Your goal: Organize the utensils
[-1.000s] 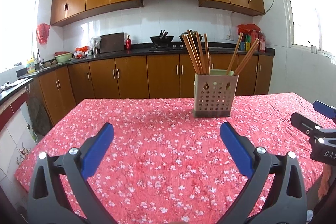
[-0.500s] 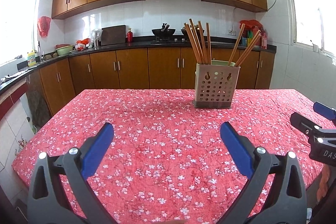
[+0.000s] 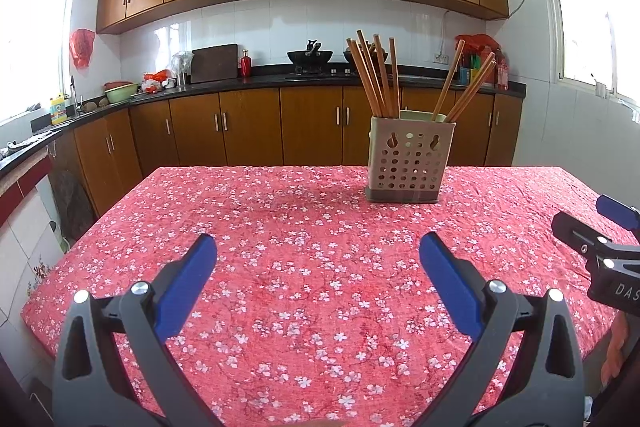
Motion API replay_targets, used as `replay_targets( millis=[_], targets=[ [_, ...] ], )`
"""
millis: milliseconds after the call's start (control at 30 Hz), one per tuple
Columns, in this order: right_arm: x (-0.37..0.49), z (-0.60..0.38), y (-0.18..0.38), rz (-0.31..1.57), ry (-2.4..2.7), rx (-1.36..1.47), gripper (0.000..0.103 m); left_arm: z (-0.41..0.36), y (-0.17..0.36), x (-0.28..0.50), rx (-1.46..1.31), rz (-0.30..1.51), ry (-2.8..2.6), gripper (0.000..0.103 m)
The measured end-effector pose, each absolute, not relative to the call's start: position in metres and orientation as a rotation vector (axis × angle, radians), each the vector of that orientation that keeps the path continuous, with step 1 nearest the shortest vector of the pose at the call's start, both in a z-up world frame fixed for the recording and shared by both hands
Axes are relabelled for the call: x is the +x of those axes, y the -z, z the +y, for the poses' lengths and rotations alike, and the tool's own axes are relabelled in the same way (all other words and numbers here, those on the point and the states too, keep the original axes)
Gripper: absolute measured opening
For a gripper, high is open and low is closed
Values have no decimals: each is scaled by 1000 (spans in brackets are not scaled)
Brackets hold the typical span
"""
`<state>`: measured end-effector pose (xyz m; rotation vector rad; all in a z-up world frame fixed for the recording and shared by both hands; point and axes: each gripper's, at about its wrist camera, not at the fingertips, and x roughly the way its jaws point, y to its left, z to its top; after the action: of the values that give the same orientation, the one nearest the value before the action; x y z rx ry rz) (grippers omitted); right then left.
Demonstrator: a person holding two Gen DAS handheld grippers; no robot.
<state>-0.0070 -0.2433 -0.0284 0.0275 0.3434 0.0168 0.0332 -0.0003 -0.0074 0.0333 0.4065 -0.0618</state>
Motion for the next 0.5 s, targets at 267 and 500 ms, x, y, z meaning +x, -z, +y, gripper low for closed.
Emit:
replay_targets(
  millis=[267,500],
  targets=[
    [-6,-245,29,345,-17,29,101,-2,8,34,28,410,65,99],
    [-6,-245,29,345,-17,29,101,-3,7,35,27,412,65,99]
  ],
)
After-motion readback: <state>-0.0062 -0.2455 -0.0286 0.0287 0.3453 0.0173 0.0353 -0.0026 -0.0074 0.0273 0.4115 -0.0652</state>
